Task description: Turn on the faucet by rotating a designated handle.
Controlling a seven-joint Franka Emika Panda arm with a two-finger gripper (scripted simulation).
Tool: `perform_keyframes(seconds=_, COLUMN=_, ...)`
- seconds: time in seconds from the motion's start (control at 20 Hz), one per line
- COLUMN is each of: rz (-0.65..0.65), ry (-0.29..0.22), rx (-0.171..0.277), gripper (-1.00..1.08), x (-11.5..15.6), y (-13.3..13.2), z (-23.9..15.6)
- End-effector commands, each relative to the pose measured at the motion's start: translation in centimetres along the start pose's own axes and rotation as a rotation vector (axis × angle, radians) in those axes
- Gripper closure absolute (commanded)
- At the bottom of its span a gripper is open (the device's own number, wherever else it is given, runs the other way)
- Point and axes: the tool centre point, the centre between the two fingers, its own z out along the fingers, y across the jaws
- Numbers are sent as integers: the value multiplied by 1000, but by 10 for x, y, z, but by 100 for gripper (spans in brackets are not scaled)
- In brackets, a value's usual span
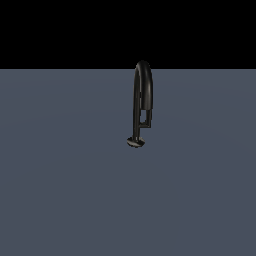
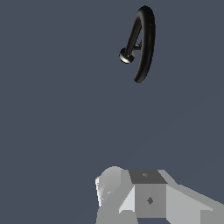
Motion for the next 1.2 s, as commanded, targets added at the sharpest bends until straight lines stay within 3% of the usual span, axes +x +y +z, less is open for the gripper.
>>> perform_keyframes(seconds=0.0, rz=0, ry=0, rx=0, gripper=108, x=0, y=0, z=0)
perform_keyframes(seconds=0.6, rz=42, ry=-44, rx=42, gripper=108, x=20, y=-1, z=1)
perform_keyframes(seconds=1.15, rz=157, ry=-164, rx=156, gripper=108, x=73, y=2, z=6)
